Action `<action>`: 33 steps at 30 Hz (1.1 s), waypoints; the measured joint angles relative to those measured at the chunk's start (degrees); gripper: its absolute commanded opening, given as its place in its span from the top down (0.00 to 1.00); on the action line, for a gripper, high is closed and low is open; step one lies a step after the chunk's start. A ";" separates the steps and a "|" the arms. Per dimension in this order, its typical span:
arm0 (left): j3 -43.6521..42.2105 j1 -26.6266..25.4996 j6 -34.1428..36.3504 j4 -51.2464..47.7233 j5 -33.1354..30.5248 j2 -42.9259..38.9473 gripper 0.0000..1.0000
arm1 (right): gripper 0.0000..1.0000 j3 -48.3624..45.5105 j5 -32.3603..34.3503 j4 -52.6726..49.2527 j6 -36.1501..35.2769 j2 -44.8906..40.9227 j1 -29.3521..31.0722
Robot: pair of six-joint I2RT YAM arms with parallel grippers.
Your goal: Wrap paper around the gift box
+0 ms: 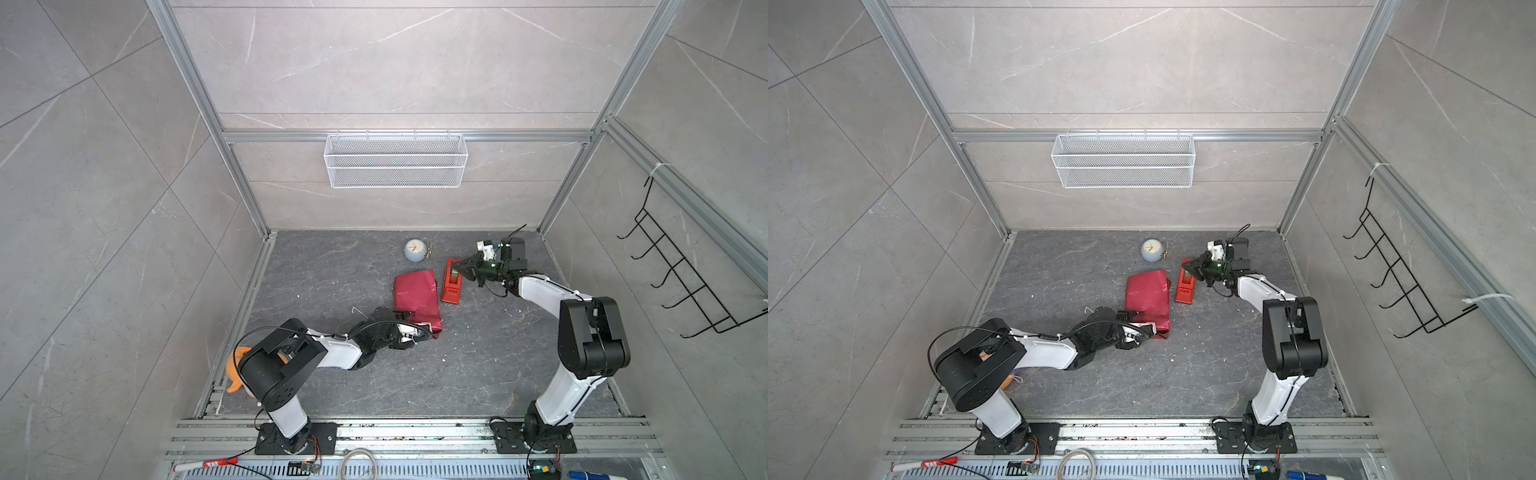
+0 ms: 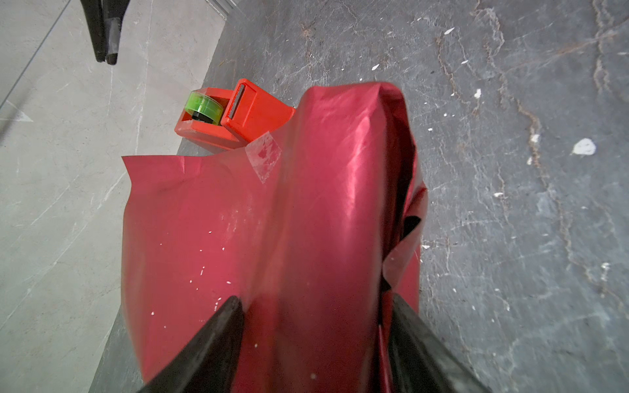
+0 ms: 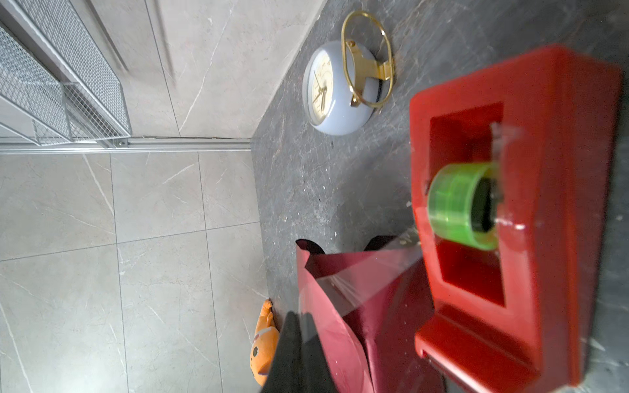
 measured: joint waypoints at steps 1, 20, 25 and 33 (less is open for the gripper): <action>0.00 0.00 0.00 0.00 0.00 0.00 0.33 | 1.00 -0.98 0.04 0.39 0.13 -0.57 0.28; 0.00 0.00 0.00 0.00 0.00 0.00 0.33 | 1.00 -12.70 2.43 7.17 2.43 -3.54 2.29; 0.00 0.00 0.00 0.00 0.00 0.00 0.33 | 1.00 -13.25 2.64 7.63 2.43 -3.76 2.29; 0.00 0.00 -0.02 0.00 0.00 0.00 0.33 | 1.00 -8.83 3.30 4.31 2.34 -4.70 2.27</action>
